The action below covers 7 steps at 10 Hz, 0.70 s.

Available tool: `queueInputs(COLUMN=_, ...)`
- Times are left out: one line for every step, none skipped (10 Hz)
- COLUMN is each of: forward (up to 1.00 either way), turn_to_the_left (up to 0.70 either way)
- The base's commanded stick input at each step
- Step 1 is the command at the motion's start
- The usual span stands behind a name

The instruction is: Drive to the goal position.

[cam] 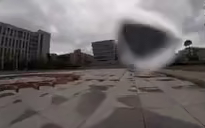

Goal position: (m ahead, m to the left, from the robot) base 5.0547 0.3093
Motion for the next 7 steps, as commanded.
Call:
queueInputs(forward=0.70, turn_to_the_left=0.02)
queueInputs(forward=0.70, turn_to_the_left=0.02)
queueInputs(forward=0.70, turn_to_the_left=0.02)
queueInputs(forward=0.70, turn_to_the_left=0.02)
queueInputs(forward=0.70, turn_to_the_left=0.02)
queueInputs(forward=0.70, turn_to_the_left=0.02)
queueInputs(forward=0.70, turn_to_the_left=0.02)
